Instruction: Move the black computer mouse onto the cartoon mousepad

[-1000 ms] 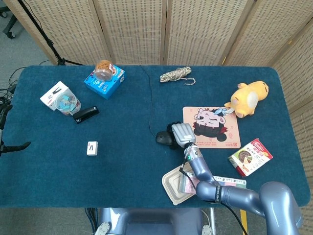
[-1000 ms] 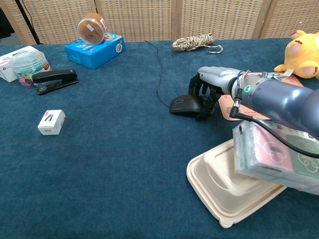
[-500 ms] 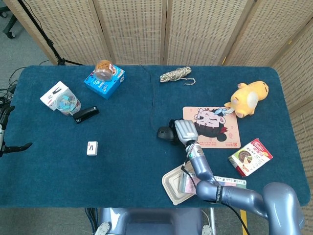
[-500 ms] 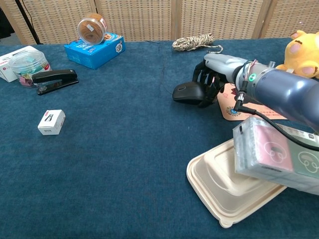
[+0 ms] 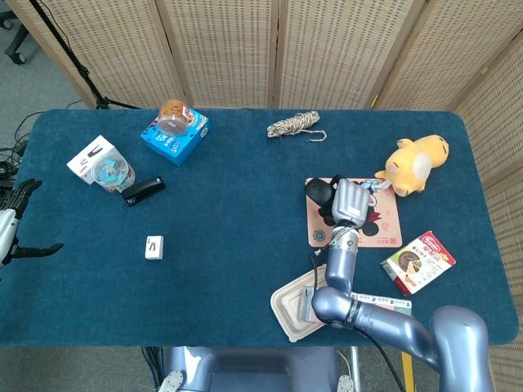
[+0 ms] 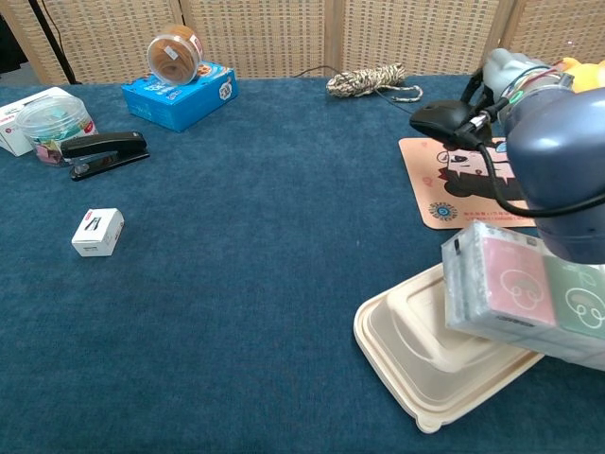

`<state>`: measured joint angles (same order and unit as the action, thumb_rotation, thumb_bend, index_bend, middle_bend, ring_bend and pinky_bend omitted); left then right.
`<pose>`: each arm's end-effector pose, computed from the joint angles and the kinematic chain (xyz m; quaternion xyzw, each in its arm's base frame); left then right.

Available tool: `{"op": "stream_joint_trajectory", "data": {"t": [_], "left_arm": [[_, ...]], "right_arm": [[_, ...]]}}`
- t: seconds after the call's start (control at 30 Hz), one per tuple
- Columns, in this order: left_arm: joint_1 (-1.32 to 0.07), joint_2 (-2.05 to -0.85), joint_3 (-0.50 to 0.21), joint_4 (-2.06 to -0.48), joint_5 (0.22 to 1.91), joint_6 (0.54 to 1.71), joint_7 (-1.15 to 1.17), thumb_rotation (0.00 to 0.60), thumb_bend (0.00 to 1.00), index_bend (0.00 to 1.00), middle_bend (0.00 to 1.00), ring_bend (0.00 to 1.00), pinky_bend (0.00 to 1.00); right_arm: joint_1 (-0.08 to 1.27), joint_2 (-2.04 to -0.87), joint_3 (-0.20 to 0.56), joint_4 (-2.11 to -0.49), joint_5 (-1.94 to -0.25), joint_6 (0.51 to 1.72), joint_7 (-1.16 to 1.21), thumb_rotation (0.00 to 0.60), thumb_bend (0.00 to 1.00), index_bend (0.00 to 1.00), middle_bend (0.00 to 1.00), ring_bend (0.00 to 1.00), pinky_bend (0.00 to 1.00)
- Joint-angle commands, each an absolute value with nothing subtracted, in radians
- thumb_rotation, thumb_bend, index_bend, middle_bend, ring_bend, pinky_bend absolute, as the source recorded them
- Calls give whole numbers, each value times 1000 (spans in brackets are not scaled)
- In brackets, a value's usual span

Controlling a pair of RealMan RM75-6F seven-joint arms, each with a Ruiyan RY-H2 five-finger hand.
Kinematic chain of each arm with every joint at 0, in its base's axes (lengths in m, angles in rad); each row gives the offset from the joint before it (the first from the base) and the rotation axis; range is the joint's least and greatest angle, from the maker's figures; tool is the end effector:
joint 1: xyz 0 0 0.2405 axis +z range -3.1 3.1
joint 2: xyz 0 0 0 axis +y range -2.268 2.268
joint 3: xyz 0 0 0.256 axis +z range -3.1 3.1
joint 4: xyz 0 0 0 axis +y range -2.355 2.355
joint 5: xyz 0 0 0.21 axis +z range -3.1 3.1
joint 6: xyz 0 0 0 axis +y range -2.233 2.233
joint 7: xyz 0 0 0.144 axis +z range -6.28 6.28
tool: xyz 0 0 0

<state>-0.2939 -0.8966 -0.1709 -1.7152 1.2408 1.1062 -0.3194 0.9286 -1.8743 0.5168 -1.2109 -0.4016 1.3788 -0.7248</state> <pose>-0.2954 0.2641 0.2038 -0.5388 -0.5204 -0.4096 0.5206 -0.1329 -0.4034 -0.0177 0.4704 -0.5164 0.3162 0.6419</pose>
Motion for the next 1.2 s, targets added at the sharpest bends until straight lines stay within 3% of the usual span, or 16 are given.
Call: {"op": "stream_joint_trajectory", "data": {"t": [0.03,0.63,1.2], "left_arm": [[-288,-880,-163,-1705,1286,1107,-377,600,0,0,0,0,0],[-284,-832,-129,-1649,1417,1112,-616,600,0,0,0,0,0],[-290,-821,-120,-1616,1407,1105,-686,600,0,0,0,0,0]], "right_arm": [[954,-1947,580,-1111,-335,1434,-787,600,604,506,455,384,547],[1026,-2117,764,-850,-337,1526,-708,600,665,498,455,384,509],[1091,-2213,882,-627,-337,1435,-649,600,672,493,455,385,459]]}}
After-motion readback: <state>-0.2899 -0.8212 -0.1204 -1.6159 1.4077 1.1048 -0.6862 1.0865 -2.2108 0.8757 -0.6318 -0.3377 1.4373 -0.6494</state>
